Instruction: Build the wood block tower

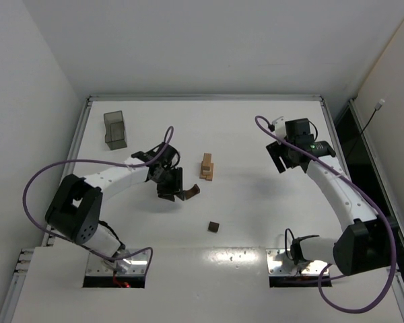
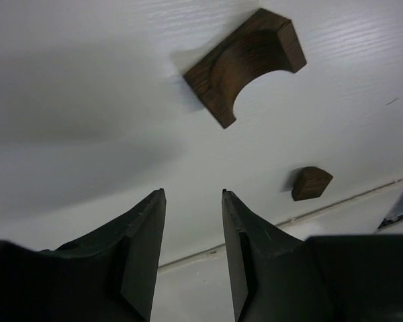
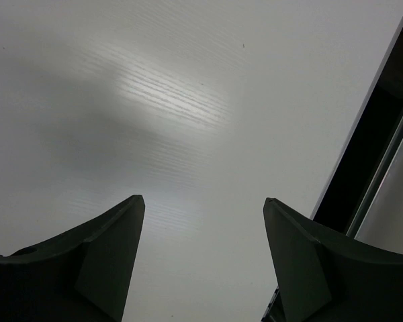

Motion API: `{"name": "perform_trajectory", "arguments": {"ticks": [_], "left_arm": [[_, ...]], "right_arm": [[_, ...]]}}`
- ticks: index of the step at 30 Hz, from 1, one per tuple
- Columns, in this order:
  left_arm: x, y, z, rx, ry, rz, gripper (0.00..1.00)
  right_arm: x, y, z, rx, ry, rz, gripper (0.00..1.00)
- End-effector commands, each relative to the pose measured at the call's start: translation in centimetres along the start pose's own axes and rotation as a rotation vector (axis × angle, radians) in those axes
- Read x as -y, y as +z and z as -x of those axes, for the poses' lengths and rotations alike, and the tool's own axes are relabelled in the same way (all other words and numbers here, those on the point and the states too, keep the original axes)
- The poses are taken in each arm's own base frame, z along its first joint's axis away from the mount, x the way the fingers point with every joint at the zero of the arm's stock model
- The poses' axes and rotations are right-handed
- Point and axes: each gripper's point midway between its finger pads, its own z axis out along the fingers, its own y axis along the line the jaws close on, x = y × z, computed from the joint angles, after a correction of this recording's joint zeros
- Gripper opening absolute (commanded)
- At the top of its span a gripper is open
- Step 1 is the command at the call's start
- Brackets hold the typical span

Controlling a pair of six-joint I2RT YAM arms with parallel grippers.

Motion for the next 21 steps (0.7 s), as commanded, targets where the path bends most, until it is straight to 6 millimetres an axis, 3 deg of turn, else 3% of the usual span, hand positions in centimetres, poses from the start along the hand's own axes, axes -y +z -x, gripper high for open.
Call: {"name": "perform_trajectory", "arguments": {"ticks": [1, 7, 12, 21], "left_arm": [[3.1, -0.1, 2.1, 0.013, -0.061, -0.099, 0.37], [3.6, 1.0, 4.7, 0.024, -0.098, -0.098, 0.37], [3.9, 2.1, 5.6, 0.014, -0.110, -0.091, 0.37], [2.2, 3.3, 4.7, -0.024, -0.143, -0.057, 0.37]], "right_arm": [[0.4, -0.9, 0.6, 0.035, 0.020, -0.006, 0.68], [0.1, -0.7, 0.3, 0.030, 0.018, 0.005, 0.68], [0.1, -0.4, 0.4, 0.020, 0.016, 0.009, 0.68], [0.1, -0.3, 1.1, 0.022, 0.016, 0.018, 0.68]]}}
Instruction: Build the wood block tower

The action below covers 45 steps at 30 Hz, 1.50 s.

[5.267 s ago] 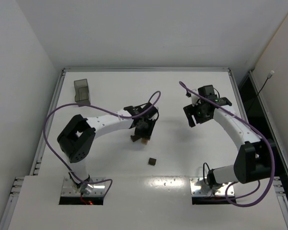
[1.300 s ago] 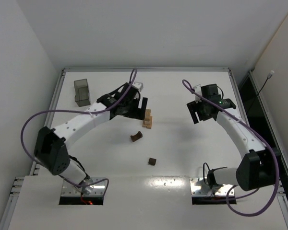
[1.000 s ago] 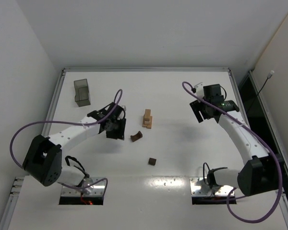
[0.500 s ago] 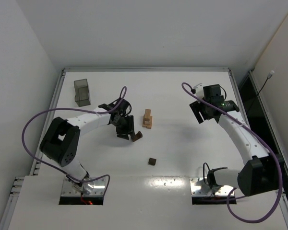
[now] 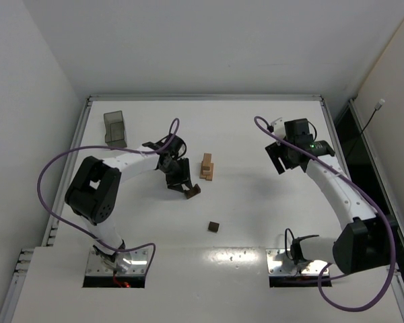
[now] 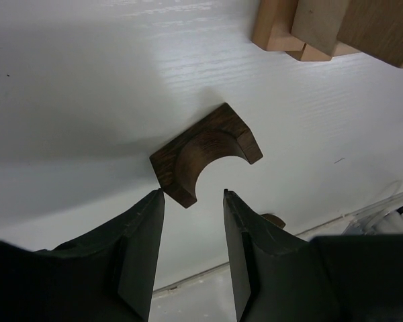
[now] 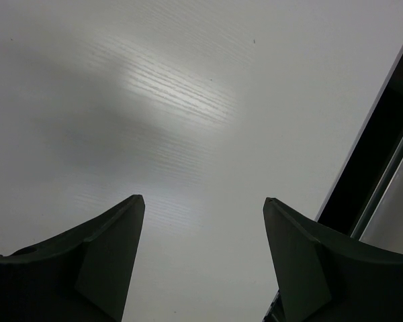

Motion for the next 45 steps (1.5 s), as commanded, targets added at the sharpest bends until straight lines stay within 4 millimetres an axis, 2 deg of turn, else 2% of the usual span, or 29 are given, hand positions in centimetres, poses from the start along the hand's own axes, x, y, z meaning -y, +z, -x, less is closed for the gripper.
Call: {"name": "perform_trajectory", "arguments": {"ticks": [1, 16, 18, 21, 24, 28, 31, 32, 33, 34, 35, 36, 37, 38, 39, 40, 41, 42, 43, 44, 45], "left_arm": [[0.0, 0.0, 0.5, 0.006, -0.030, -0.017, 0.37], [-1.5, 1.9, -0.2, -0.044, -0.056, 0.012, 0.37], [-1.5, 1.9, -0.2, -0.044, -0.056, 0.012, 0.31], [-1.5, 1.9, -0.2, -0.044, -0.056, 0.012, 0.13], [-1.5, 2.0, -0.4, -0.050, -0.046, 0.004, 0.02], [-1.0, 1.0, 0.6, 0.008, 0.032, -0.019, 0.00], [-1.5, 0.4, 1.8, 0.081, 0.157, 0.056, 0.00], [-1.8, -0.4, 2.9, 0.138, 0.183, 0.095, 0.00], [-1.1, -1.2, 3.5, 0.187, 0.223, 0.092, 0.00], [-0.8, -1.7, 4.0, 0.225, 0.265, 0.100, 0.00], [-1.4, -2.1, 4.9, 0.285, 0.275, 0.136, 0.00], [-1.2, -2.6, 5.2, 0.323, 0.295, 0.144, 0.00], [-0.4, -4.0, 5.6, 0.384, 0.330, 0.134, 0.00], [-0.9, -4.7, 6.1, 0.432, 0.334, 0.163, 0.00], [0.8, -6.6, 6.6, 0.520, 0.377, 0.127, 0.00], [0.5, -7.1, 6.5, 0.560, 0.396, 0.138, 0.00], [1.5, -8.2, 6.9, 0.627, 0.418, 0.116, 0.00], [2.8, -9.0, 6.3, 0.665, 0.458, 0.090, 0.00], [3.3, -9.9, 6.1, 0.699, 0.496, 0.078, 0.00], [3.9, -11.8, 5.8, 0.764, 0.507, 0.056, 0.00], [5.5, -12.6, 5.1, 0.800, 0.543, 0.005, 0.00]], "right_arm": [[0.6, -0.3, 1.3, 0.028, 0.017, -0.006, 0.68], [0.4, 0.1, 1.1, 0.011, 0.023, 0.000, 0.68], [0.3, 0.1, 1.1, 0.011, 0.032, 0.000, 0.68], [0.3, 0.1, 1.1, 0.011, 0.032, 0.000, 0.68], [0.2, 0.4, 0.9, 0.002, 0.031, 0.003, 0.68], [-0.6, 0.4, 0.9, -0.003, 0.044, 0.058, 0.68], [-3.2, 0.1, 1.3, 0.003, 0.043, 0.215, 0.68], [-5.3, -0.2, 2.2, 0.024, 0.047, 0.348, 0.68], [-7.0, -0.8, 1.4, -0.011, 0.034, 0.450, 0.68], [-9.2, -1.8, 1.9, 0.014, 0.033, 0.610, 0.68], [-10.2, -2.5, 2.4, 0.021, 0.033, 0.691, 0.68], [-11.7, -3.0, 1.5, -0.040, 0.048, 0.790, 0.68], [-13.1, -4.1, 2.0, -0.023, 0.050, 0.914, 0.68], [-13.5, -4.8, 2.8, -0.013, 0.048, 0.969, 0.67], [-14.3, -5.8, 3.2, -0.016, 0.058, 1.084, 0.67], [-14.7, -6.4, 3.5, -0.017, 0.058, 1.143, 0.65], [-15.0, -6.9, 3.8, -0.017, 0.063, 1.200, 0.65], [-15.4, -8.6, 4.0, -0.032, 0.109, 1.298, 0.65], [-15.4, -8.3, 4.9, 0.005, 0.069, 1.345, 0.65], [-15.3, -8.6, 5.4, 0.011, 0.106, 1.377, 0.65], [-15.6, -9.1, 6.1, 0.038, 0.139, 1.423, 0.65]]}}
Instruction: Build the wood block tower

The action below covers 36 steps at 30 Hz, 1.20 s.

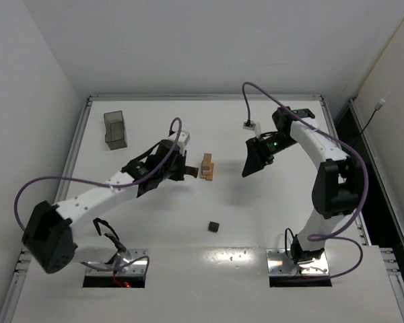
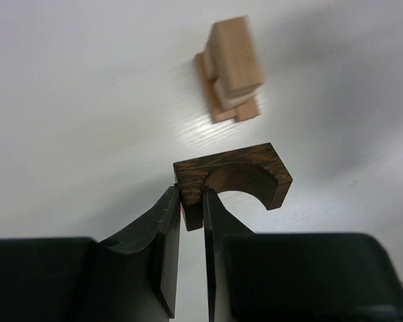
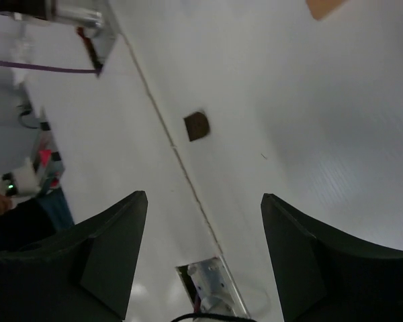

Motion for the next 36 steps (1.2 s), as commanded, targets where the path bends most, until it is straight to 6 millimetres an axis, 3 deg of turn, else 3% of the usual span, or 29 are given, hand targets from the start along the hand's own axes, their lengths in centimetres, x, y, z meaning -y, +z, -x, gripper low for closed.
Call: {"name": "perform_trajectory", "arguments": {"ticks": [1, 2, 5, 12, 13, 17, 20, 24, 28, 32, 36], "left_arm": [[2.2, -3.6, 4.8, 0.264, 0.102, -0.051, 0.00], [3.8, -5.6, 5.8, 0.333, 0.127, -0.103, 0.00], [6.1, -8.5, 6.7, 0.427, 0.228, -0.181, 0.00], [10.0, -14.6, 8.2, 0.639, 0.509, -0.315, 0.00], [10.1, -14.3, 6.9, 0.644, 0.558, -0.322, 0.00], [10.7, -15.7, 6.9, 0.761, 0.657, -0.293, 0.00], [12.0, -16.3, 6.5, 0.803, 0.715, -0.326, 0.00], [12.1, -16.8, 6.6, 0.897, 0.783, -0.276, 0.00], [11.6, -16.6, 7.5, 0.949, 0.807, -0.197, 0.00], [11.3, -16.3, 8.4, 0.973, 0.801, -0.131, 0.00], [11.0, -17.3, 10.6, 1.051, 0.766, -0.048, 0.00]], "right_arm": [[-5.2, -1.7, 2.8, 0.166, -0.047, 0.293, 0.66], [-5.7, -2.1, 3.8, 0.201, -0.079, 0.310, 0.66], [-6.8, -2.8, 5.3, 0.270, -0.133, 0.357, 0.68], [-8.8, -3.2, 6.0, 0.379, -0.113, 0.494, 0.68], [-9.1, -3.4, 6.3, 0.395, -0.112, 0.511, 0.68], [-10.7, -4.1, 7.0, 0.442, -0.134, 0.567, 0.68], [-12.2, -3.7, 7.2, 0.436, -0.109, 0.632, 0.68], [-14.1, -2.7, 6.5, 0.386, -0.133, 0.669, 0.64], [-16.6, -2.0, 5.4, 0.336, -0.167, 0.705, 0.62], [-17.1, -2.1, 5.4, 0.331, -0.182, 0.710, 0.60], [-17.0, -2.8, 5.8, 0.347, -0.178, 0.699, 0.60]]}}
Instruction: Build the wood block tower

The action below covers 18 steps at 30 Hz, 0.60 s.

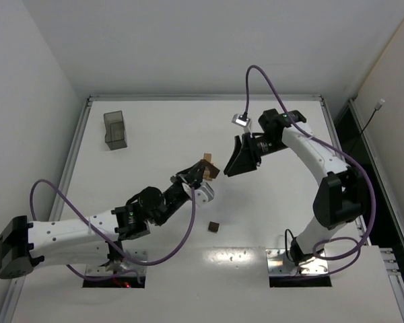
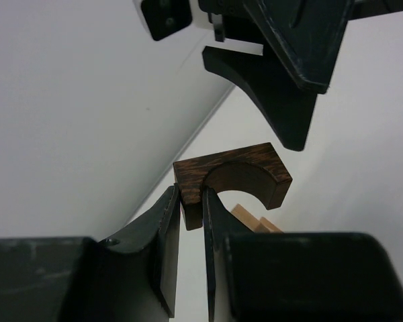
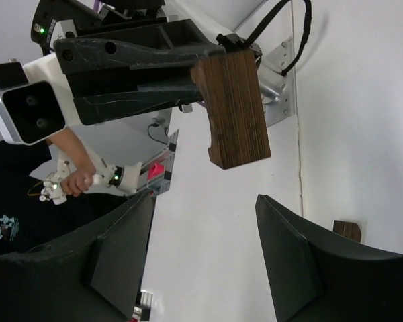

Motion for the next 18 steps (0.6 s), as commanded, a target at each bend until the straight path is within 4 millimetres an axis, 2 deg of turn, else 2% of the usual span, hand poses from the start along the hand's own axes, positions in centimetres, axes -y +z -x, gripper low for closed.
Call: {"name": "perform_trajectory", "arguments": {"ticks": [1, 5, 7, 8, 11, 16, 18], "left_arm": [[-3.7, 0.2, 3.7, 0.121, -0.010, 0.159, 0.00], [-3.9, 0.5, 4.3, 0.155, 0.055, 0.181, 0.00], [-4.5, 0.8, 4.7, 0.165, 0.083, 0.195, 0.00], [-5.2, 0.8, 5.0, 0.170, 0.087, 0.215, 0.00], [-6.2, 1.1, 5.8, 0.181, 0.089, 0.242, 0.00], [-7.7, 1.7, 6.9, 0.186, 0.091, 0.279, 0.00], [-7.8, 1.9, 6.5, 0.179, 0.094, 0.287, 0.00]], "right_arm": [[-2.4, -0.3, 2.2, 0.102, -0.041, 0.107, 0.60], [-1.9, -0.7, 4.5, 0.111, -0.060, 0.100, 0.60], [-0.7, -1.3, 5.7, 0.125, -0.055, 0.088, 0.60], [-1.1, -1.4, 6.8, 0.125, -0.087, 0.087, 0.60], [-0.6, -1.5, 8.3, 0.126, -0.112, 0.087, 0.60], [-0.7, -0.9, 9.1, 0.111, -0.148, 0.099, 0.58], [-0.7, -0.9, 9.1, 0.111, -0.148, 0.099, 0.58]]}}
